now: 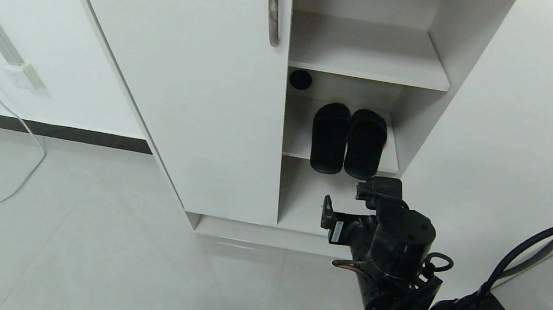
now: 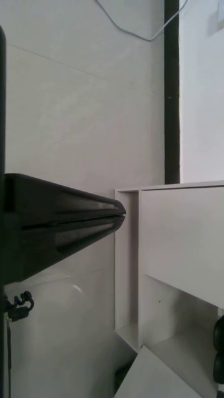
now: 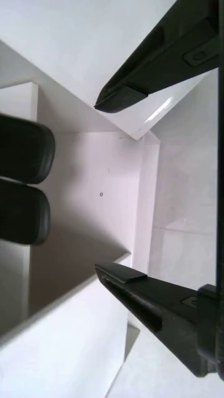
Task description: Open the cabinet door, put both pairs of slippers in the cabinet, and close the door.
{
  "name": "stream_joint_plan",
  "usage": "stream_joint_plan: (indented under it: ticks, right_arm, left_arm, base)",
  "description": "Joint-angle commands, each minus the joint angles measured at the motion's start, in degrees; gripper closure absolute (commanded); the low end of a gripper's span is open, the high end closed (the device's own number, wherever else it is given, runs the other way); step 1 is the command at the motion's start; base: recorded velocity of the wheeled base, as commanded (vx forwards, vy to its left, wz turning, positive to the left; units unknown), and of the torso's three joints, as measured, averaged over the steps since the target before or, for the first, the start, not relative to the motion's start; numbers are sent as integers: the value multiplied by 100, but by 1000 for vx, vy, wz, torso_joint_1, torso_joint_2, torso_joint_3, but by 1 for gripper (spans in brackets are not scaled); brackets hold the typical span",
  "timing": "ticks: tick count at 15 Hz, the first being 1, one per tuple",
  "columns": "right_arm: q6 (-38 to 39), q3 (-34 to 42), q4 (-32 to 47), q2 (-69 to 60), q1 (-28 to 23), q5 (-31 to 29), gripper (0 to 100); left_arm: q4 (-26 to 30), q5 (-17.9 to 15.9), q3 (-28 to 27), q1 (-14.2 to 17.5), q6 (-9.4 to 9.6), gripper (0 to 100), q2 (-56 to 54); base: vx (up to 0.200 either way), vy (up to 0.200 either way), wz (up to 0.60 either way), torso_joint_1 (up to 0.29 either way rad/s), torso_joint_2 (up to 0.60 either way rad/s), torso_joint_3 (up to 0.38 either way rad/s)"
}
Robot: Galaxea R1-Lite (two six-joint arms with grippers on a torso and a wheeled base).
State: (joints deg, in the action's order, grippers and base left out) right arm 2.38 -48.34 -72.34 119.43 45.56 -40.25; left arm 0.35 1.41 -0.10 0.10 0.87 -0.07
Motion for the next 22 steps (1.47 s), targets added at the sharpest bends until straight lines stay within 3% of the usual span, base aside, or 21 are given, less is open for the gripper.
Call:
stream_joint_plan:
  ticks: [1, 22]
  right_arm:
    - [0, 17, -35, 10, 6, 0, 0]
    - [-27, 79, -43, 45, 15, 0, 0]
  left_arm:
    - [0, -1, 1, -1, 1, 100, 7]
    - [0, -10, 1, -1, 1, 100, 7]
  base:
    - [0, 0, 0, 0, 0, 0]
    - [0, 0, 0, 0, 0, 21]
